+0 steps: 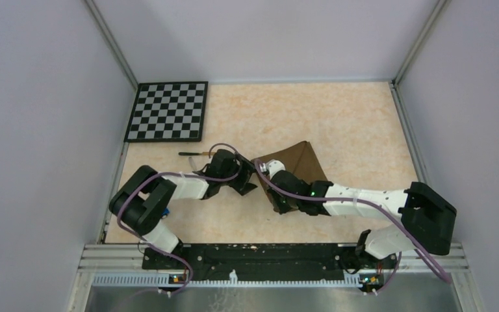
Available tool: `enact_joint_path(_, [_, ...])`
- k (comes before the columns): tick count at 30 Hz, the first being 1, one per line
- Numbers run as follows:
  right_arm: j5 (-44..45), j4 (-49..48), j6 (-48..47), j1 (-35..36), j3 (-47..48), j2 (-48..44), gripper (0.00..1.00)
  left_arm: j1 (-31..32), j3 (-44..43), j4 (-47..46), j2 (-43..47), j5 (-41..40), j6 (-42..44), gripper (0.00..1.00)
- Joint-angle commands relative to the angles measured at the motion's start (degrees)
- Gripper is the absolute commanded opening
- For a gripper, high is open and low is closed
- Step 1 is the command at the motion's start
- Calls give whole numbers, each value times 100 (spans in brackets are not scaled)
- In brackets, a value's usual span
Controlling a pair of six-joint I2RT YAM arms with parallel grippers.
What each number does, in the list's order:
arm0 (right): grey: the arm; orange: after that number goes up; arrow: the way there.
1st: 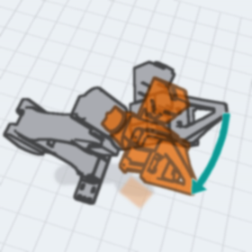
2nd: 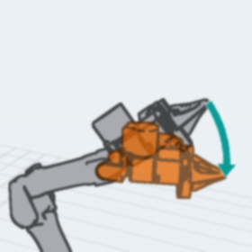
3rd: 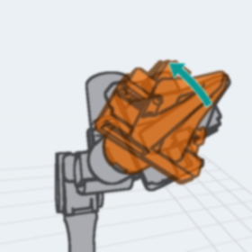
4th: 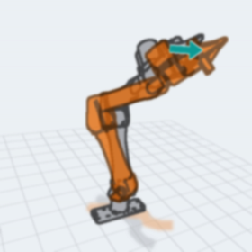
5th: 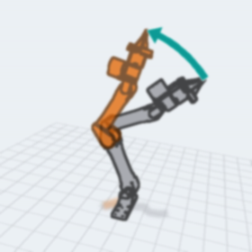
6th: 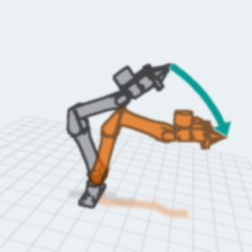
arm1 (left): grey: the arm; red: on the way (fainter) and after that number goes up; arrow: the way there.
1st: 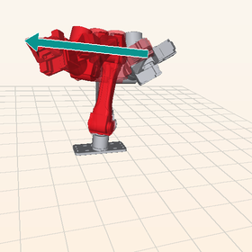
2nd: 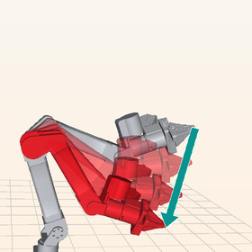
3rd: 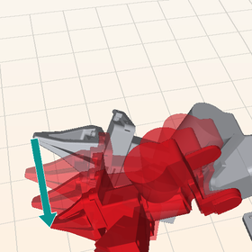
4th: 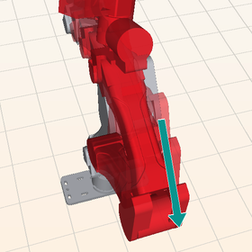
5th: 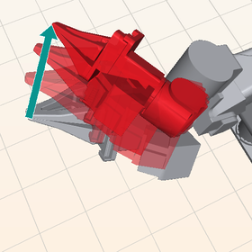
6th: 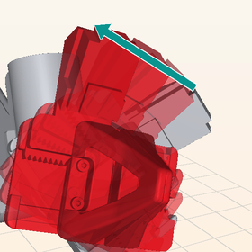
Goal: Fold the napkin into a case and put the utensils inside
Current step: Pick up the upper triangle-folded napkin from the center of the board.
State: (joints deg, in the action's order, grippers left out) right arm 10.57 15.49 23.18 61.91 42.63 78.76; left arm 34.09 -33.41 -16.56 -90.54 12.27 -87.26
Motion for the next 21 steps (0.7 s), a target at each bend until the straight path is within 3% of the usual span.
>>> enact_joint_path(1, [-106, -241, 29, -65, -53, -290, 0, 28, 76, -825, -532, -518, -157, 73])
enact_joint_path(6, [-186, -237, 5, -70, -73, -312, 0, 11, 6, -1073, -795, -727, 150, 46])
enact_joint_path(9, [-363, -227, -66, -74, -26, -292, 0, -45, 10, -736, -399, -1154, 552, 29])
enact_joint_path(13, [-1009, -475, -201, 48, 2, -247, 0, -391, 44, -200, 311, -961, 1115, 6])
enact_joint_path(14, [-1162, -522, -214, 155, 49, -212, 0, -483, 32, 125, 627, -908, 1228, 0])
enact_joint_path(16, [-1596, -614, -186, 320, 255, -46, 0, -587, -130, 1093, 1393, -1004, 1485, 0])
enact_joint_path(21, [-3608, -1833, 485, 691, 848, 285, 0, -593, -1376, 4915, 3451, -2321, 2179, 0])
